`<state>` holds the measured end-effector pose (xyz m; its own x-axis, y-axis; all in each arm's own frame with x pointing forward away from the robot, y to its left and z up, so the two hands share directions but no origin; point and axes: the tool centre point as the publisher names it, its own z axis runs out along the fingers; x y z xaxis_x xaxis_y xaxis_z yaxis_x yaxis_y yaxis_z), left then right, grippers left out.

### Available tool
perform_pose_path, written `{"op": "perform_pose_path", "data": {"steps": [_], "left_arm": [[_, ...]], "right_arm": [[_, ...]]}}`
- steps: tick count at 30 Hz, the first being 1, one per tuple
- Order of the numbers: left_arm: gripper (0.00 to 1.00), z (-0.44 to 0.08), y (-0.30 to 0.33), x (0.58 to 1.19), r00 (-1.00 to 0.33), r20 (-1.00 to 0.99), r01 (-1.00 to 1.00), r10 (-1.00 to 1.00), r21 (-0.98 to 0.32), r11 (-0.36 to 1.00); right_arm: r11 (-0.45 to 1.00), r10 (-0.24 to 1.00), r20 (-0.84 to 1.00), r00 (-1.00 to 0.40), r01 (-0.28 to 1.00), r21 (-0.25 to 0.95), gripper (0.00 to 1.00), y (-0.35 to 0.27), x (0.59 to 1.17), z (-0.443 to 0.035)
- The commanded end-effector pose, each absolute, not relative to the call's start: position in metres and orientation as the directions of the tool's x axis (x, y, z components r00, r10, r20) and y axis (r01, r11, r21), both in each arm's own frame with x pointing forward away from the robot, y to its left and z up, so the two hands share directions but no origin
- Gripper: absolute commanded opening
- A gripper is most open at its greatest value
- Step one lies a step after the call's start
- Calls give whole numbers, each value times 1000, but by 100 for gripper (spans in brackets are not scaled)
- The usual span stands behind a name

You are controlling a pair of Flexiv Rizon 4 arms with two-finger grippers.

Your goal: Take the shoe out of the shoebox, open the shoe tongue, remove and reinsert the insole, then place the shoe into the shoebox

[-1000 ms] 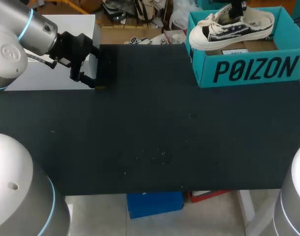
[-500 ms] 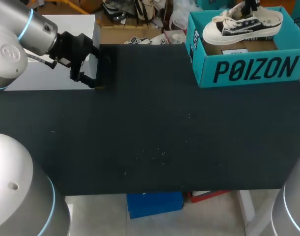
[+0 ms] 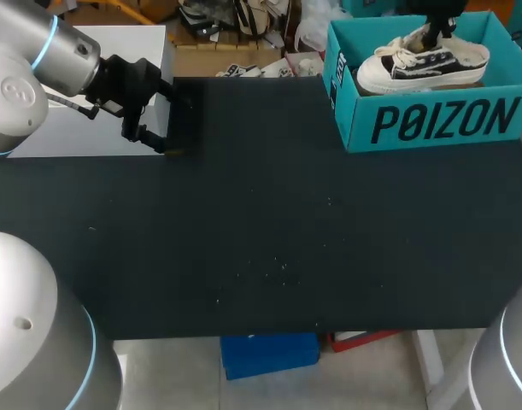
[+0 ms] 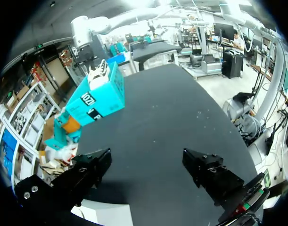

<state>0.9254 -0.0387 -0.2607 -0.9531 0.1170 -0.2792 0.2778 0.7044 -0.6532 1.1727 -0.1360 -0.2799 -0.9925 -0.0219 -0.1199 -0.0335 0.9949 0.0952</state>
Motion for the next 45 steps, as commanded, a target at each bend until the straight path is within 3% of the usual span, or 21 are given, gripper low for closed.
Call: {"op": "perform_pose_path", "data": {"steps": [1,19,33,35,36,40,45], "left_arm": [[100,-261,-39,925,-953,-279,278,118,-651,706],[100,-261,-39,925,-953,-279,278,118,-651,706],[100,-261,-39,925,-953,-279,278,118,-651,706],[100,-261,-39,925,-953,-279,278,118,-651,706],[100,-261,-39,925,-953,-279,278,118,-651,706],[100,-261,-39,925,-953,-279,278,118,-651,706],[100,-261,-39,925,-953,-279,278,118,-651,706]], "right_arm": [[994,-21,-98,-995,-32,106,0,-139,1182,-297],[995,6,-29,-1000,4,102,0,-148,1181,-375],[997,12,-13,-1000,11,81,0,-152,1183,-406],[997,13,-9,-1000,13,77,36,-153,1182,-405],[997,24,-15,-1000,23,71,44,-155,1182,-402],[998,48,-41,-998,46,48,31,-160,1180,-381],[998,54,-97,-994,51,28,31,-163,1176,-337]]}}
